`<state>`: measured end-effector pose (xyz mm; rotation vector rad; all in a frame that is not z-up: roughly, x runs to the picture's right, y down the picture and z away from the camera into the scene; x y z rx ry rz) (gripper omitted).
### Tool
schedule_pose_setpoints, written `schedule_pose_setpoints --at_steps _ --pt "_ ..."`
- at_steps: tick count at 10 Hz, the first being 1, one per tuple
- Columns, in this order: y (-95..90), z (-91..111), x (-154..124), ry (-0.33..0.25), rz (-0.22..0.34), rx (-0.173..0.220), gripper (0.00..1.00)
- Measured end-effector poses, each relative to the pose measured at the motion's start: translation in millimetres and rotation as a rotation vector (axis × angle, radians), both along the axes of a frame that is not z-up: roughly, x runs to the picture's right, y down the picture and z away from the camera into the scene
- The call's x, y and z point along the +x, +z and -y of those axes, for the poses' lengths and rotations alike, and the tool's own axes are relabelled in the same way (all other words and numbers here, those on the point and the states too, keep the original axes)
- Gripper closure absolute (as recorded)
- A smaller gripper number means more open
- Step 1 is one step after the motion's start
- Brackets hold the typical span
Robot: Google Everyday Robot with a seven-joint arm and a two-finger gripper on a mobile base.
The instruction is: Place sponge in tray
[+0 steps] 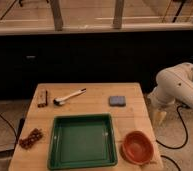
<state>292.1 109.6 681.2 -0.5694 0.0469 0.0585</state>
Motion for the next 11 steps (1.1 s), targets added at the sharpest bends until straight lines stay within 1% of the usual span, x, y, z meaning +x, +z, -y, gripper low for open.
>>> schedule_pose_setpoints --at_steps 2,4,5,6,9,10,11 --pt "0.5 0 0 0.000 0.000 0.000 0.20" --pt "14.0 11 -12 -0.025 0.012 0.013 0.20" --pt "26.9 21 -20 -0.041 0.020 0.022 0.20" --pt "34.5 27 -24 -0.049 0.023 0.027 0.20" --pt "42.0 28 -31 -0.070 0.035 0.041 0.20" --pt "47.6 31 -29 -0.076 0.038 0.046 0.20" --pt "58.0 39 -36 -0.086 0.051 0.051 0.20"
